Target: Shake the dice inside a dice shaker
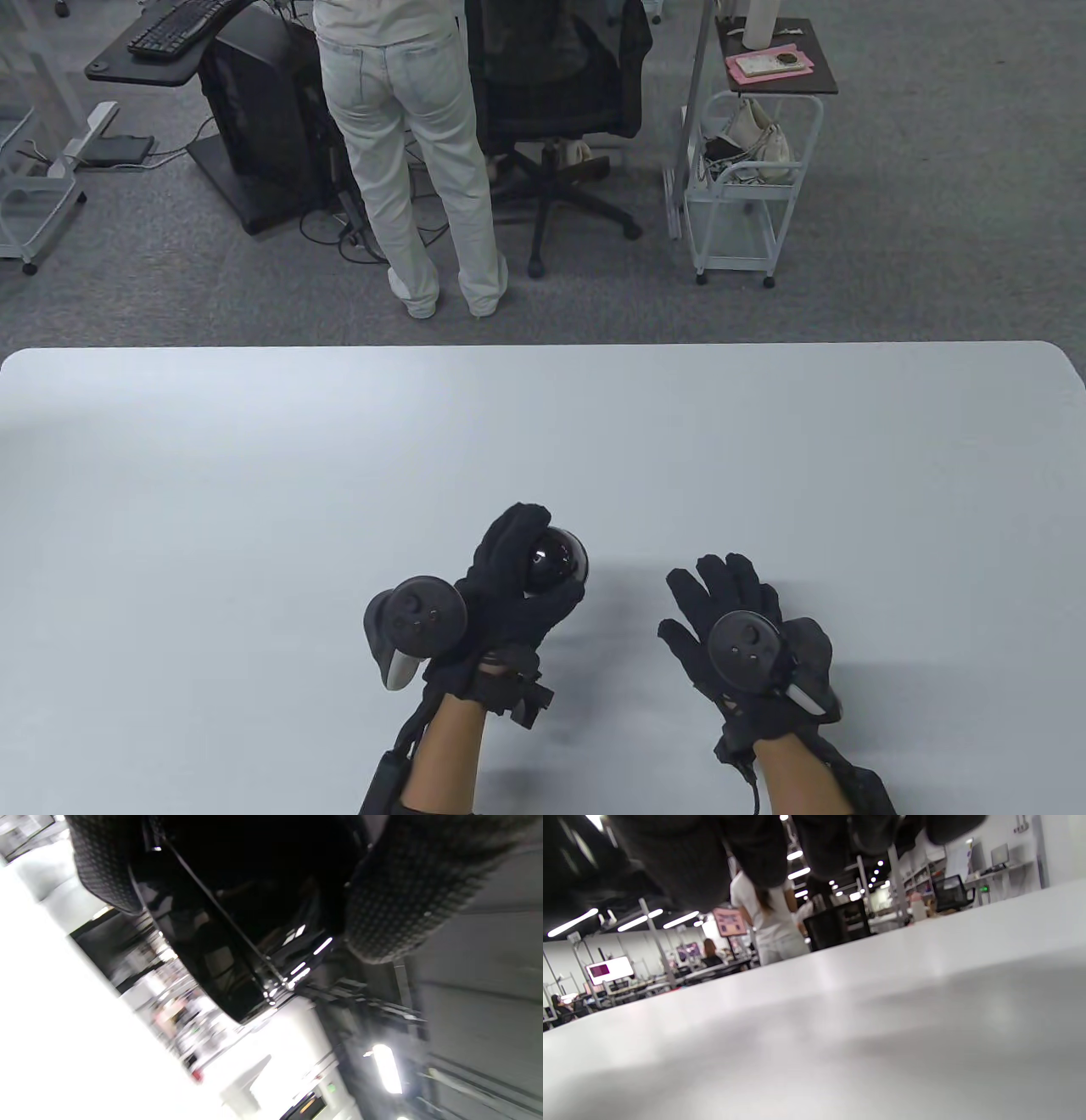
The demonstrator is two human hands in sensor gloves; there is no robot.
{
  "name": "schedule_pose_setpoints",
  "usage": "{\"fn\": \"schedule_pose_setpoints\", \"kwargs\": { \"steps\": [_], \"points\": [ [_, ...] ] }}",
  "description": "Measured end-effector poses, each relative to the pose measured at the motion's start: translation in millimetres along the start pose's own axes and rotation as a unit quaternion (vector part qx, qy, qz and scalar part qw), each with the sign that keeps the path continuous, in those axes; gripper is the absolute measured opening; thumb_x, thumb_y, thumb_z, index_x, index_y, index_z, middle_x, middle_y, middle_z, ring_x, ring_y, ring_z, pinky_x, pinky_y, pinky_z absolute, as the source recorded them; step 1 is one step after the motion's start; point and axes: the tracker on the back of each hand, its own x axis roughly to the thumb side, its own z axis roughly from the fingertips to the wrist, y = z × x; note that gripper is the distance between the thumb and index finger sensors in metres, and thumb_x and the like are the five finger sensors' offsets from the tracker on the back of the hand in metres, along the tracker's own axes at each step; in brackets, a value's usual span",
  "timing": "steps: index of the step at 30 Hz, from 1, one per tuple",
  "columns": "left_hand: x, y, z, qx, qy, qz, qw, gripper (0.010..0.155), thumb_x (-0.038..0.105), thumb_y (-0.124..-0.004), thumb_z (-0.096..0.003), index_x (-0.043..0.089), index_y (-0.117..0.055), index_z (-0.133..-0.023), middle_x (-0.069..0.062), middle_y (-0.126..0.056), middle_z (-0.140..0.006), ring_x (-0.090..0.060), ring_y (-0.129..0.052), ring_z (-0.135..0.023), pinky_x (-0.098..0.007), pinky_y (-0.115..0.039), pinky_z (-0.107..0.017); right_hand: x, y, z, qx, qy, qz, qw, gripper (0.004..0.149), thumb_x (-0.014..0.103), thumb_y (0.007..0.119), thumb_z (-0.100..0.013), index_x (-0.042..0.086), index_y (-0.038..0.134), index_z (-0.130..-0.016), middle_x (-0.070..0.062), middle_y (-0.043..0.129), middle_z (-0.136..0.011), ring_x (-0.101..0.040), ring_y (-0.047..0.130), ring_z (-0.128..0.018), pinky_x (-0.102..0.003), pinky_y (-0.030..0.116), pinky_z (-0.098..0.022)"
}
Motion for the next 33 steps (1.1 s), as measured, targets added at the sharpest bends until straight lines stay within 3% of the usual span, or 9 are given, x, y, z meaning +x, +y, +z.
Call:
{"fn": "schedule_pose_setpoints", "kwargs": {
  "steps": [2,5,16,24,31,33],
  "points": [
    [-16.3,-9.3,3.7,-0.01,0.036,0.017,0.999,0.083,0.047,-0.099,-0.0448,0.026,-0.051,-0.11,-0.026,-0.056,-0.11,-0.058,-0.062,-0.093,-0.068,-0.072,-0.059,0.2,0.4,-0.2,0.002,0.0,0.001,1.0,0.059,0.046,0.076,-0.059,0.022,0.06,-0.111,-0.024,0.049,-0.114,-0.054,0.038,-0.106,-0.074,0.046,-0.07],
    [-14.3,-10.1,1.6,-0.029,0.037,-0.046,0.998,0.083,0.053,-0.095,-0.0467,0.029,-0.047,-0.11,-0.022,-0.055,-0.111,-0.053,-0.064,-0.095,-0.063,-0.075,-0.061,0.3,-0.3,0.3,-0.001,-0.002,0.002,1.0,0.059,0.046,0.075,-0.059,0.022,0.059,-0.111,-0.023,0.048,-0.114,-0.054,0.038,-0.106,-0.074,0.046,-0.07],
    [-34.8,-26.5,2.6,-0.081,0.112,-0.119,0.983,0.086,0.055,-0.095,-0.0448,0.026,-0.048,-0.11,-0.026,-0.059,-0.109,-0.055,-0.071,-0.09,-0.062,-0.081,-0.057,-0.2,1.7,-0.3,0.006,0.001,0.001,1.0,0.059,0.046,0.075,-0.059,0.023,0.059,-0.111,-0.024,0.048,-0.114,-0.054,0.038,-0.106,-0.074,0.046,-0.07],
    [-27.9,-40.0,3.1,-0.12,0.098,-0.173,0.973,0.087,0.055,-0.091,-0.047,0.027,-0.04,-0.111,-0.026,-0.051,-0.111,-0.054,-0.066,-0.094,-0.061,-0.073,-0.063,0.7,4.0,-1.1,0.014,0.005,0.007,1.0,0.059,0.046,0.075,-0.059,0.023,0.059,-0.111,-0.023,0.048,-0.114,-0.054,0.038,-0.106,-0.074,0.046,-0.07],
    [-26.5,-45.8,3.3,-0.162,0.109,-0.239,0.951,0.091,0.054,-0.09,-0.0475,0.027,-0.033,-0.112,-0.026,-0.048,-0.112,-0.053,-0.064,-0.097,-0.062,-0.068,-0.065,0.7,4.4,-0.3,0.017,0.008,0.003,1.0,0.059,0.046,0.075,-0.059,0.023,0.059,-0.111,-0.023,0.048,-0.114,-0.054,0.038,-0.106,-0.074,0.046,-0.07],
    [-24.7,-43.5,3.4,-0.15,0.095,-0.247,0.953,0.091,0.054,-0.092,-0.0462,0.028,-0.035,-0.112,-0.024,-0.052,-0.112,-0.05,-0.066,-0.098,-0.064,-0.069,-0.064,0.6,4.3,-0.6,0.015,0.009,0.0,1.0,0.059,0.046,0.075,-0.059,0.023,0.059,-0.111,-0.024,0.048,-0.114,-0.054,0.038,-0.106,-0.074,0.046,-0.07]
  ]
}}
